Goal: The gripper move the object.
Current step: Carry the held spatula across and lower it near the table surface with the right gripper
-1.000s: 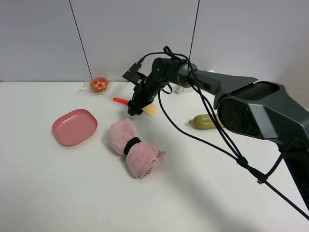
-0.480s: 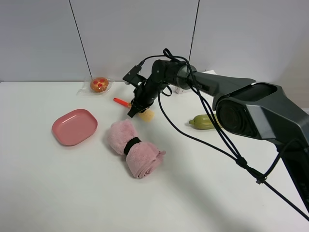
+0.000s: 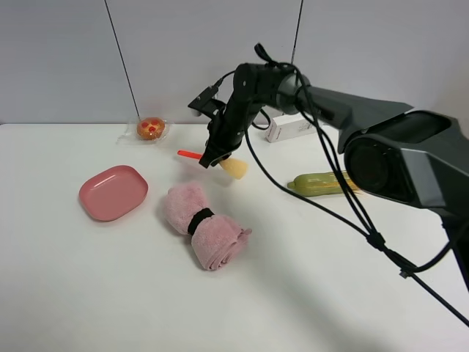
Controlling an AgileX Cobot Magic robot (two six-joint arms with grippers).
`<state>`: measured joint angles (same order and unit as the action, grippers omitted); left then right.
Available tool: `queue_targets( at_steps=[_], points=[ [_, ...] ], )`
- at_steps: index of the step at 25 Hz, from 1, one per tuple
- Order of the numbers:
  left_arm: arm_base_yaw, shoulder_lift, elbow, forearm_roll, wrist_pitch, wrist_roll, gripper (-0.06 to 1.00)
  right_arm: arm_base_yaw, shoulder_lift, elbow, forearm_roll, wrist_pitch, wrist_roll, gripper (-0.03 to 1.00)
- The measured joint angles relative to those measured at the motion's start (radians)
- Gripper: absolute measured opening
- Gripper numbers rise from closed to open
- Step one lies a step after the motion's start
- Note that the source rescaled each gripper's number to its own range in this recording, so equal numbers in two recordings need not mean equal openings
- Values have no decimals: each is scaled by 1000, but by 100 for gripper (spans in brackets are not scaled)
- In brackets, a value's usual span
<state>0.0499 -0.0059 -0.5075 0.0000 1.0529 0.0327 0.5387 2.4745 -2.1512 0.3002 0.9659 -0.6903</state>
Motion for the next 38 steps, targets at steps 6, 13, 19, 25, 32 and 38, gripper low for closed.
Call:
queue_targets(
  at_steps=[6, 13, 19, 25, 32, 38],
  points=[
    [0, 0, 0, 0, 0, 0, 100, 0, -174, 0, -61, 218, 0, 1],
    [0, 0, 0, 0, 0, 0, 100, 11, -326, 0, -113, 240, -2, 1],
    [0, 0, 0, 0, 0, 0, 100, 56, -469, 61, -186, 243, 53, 1],
    [0, 0, 0, 0, 0, 0, 100, 91, -721, 372, -200, 243, 50, 1],
    [0, 0, 0, 0, 0, 0, 100, 100, -1063, 815, -190, 251, -26, 1],
    [0, 0, 0, 0, 0, 0, 100, 17, -1315, 1187, -195, 131, -244, 1]
  ],
)
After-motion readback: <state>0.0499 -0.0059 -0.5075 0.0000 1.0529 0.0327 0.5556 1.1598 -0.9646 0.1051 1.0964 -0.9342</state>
